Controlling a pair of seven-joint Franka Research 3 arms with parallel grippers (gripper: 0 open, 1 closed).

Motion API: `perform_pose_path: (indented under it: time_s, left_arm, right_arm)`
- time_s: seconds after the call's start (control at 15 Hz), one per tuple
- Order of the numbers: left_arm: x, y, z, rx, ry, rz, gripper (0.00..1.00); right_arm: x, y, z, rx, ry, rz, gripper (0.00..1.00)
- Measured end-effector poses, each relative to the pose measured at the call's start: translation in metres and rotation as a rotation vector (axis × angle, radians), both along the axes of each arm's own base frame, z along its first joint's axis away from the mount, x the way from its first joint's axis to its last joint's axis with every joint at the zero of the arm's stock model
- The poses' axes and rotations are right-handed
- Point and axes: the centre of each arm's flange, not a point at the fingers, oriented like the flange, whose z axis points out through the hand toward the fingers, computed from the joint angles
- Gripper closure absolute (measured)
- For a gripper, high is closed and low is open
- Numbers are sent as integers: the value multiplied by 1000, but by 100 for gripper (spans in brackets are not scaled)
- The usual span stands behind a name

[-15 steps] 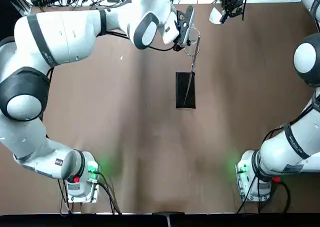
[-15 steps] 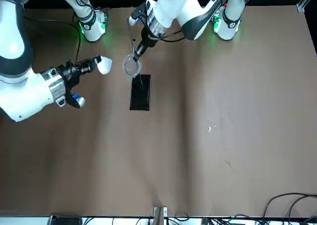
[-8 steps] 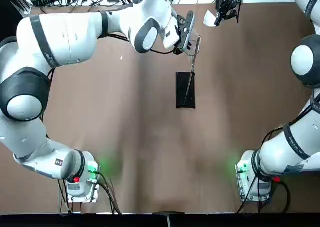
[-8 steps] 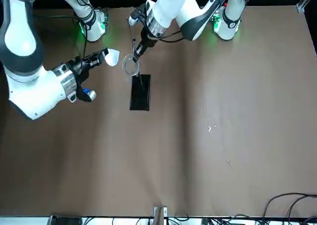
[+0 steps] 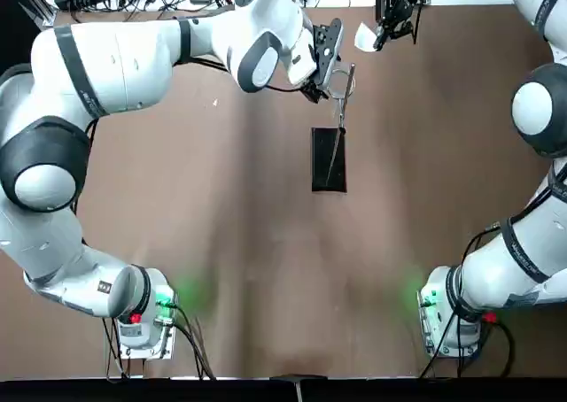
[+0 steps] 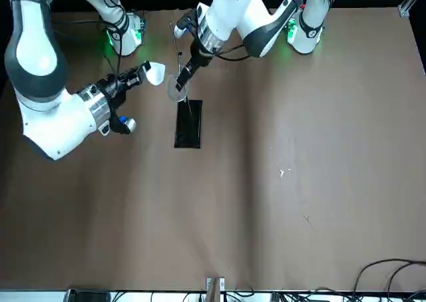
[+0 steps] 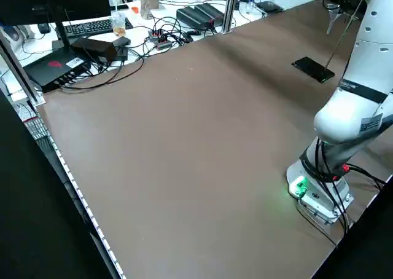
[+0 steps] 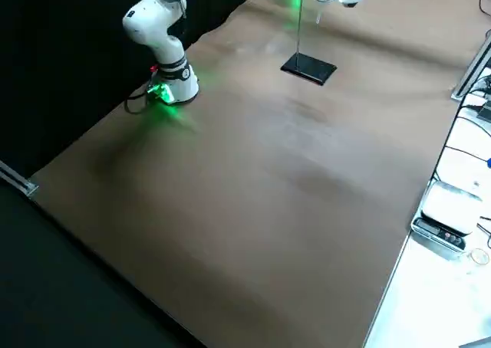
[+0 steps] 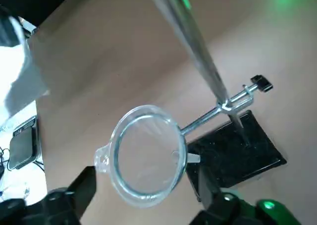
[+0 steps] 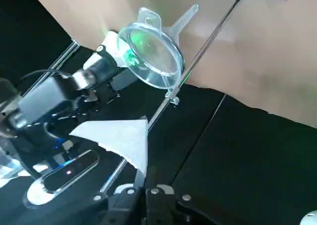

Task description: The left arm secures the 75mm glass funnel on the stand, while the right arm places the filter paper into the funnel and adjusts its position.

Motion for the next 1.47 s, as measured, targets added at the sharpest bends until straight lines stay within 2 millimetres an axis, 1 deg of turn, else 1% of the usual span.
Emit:
perform_pose_path:
  time_s: [0.07,0.27,0.4,0.53,0.67,1.0,1.13,1.2,1.33,1.4,1.47]
  left_arm:
    - [3,2,0,1,0,4,0]
    - [18,14,1,32,22,23,0]
    - [36,28,5,63,43,46,0]
    - [52,45,9,94,66,75,0]
    - [67,64,16,126,123,142,0]
    - [100,109,46,198,300,368,0]
    - [113,131,48,228,376,476,0]
    - [125,154,44,266,445,588,0]
    - [136,176,43,314,467,703,0]
    - [139,185,44,341,470,755,0]
    - [140,194,47,369,479,808,0]
  right_arm:
    - [0,4,-5,-1,10,7,99]
    - [-3,17,-30,-7,57,30,99]
    - [-5,24,-46,-12,87,44,99]
    - [-6,30,-57,-15,108,53,99]
    - [-7,35,-64,-17,117,57,99]
    - [-8,51,-78,-23,117,56,98]
    - [-7,57,-85,-26,118,52,98]
    - [-8,61,-89,-27,123,55,97]
    - [-8,62,-92,-26,129,55,96]
    - [-7,61,-93,-25,131,53,92]
    - [-7,61,-94,-21,131,52,79]
